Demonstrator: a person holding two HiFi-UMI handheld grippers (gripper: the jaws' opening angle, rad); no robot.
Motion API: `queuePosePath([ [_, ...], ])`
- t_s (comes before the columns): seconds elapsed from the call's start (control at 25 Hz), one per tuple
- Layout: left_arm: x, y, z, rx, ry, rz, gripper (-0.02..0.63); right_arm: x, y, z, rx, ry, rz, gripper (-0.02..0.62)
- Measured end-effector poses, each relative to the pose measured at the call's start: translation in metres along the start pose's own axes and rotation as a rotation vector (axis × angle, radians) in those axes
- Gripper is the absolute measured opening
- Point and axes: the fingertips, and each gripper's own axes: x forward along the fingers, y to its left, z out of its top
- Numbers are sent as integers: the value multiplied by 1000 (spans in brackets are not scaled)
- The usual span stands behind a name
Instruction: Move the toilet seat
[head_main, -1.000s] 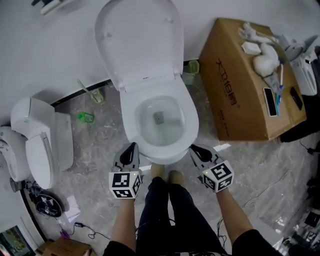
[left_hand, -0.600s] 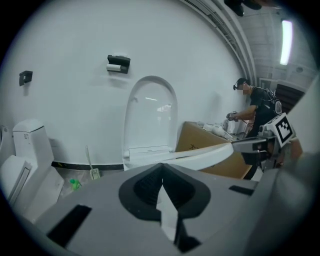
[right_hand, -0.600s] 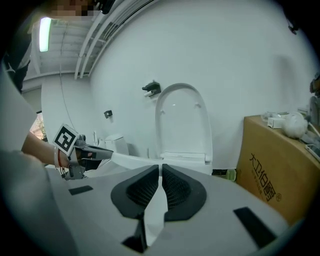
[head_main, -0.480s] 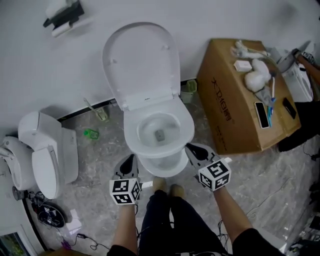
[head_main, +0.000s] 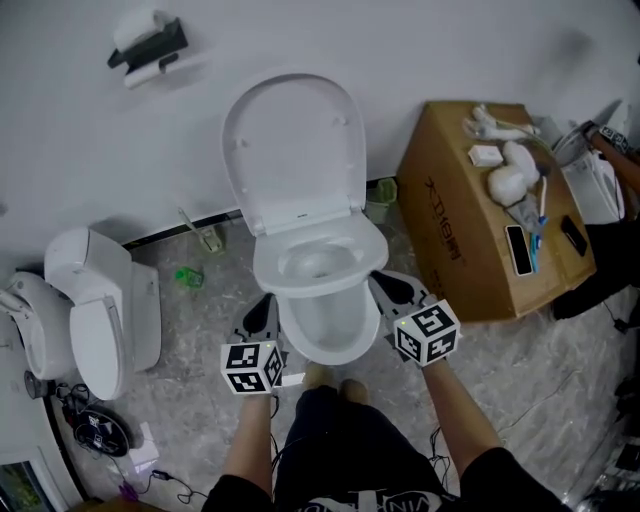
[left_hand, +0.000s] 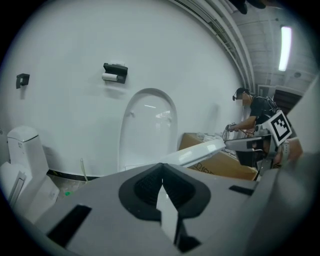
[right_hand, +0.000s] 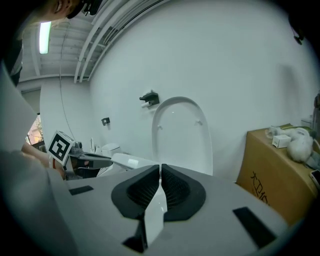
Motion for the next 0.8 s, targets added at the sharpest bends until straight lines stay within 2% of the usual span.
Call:
queuePosePath([
  [0.28, 17, 12, 39, 26, -23, -21, 3, 19, -13, 40, 16, -41, -11, 21],
  [0.64, 41, 32, 86, 17, -71, -58, 3, 50, -29, 88, 15, -79, -70, 14],
  [0.8, 54, 40, 105, 20, -91, -49, 3, 65, -39, 108, 17, -99, -80, 12],
])
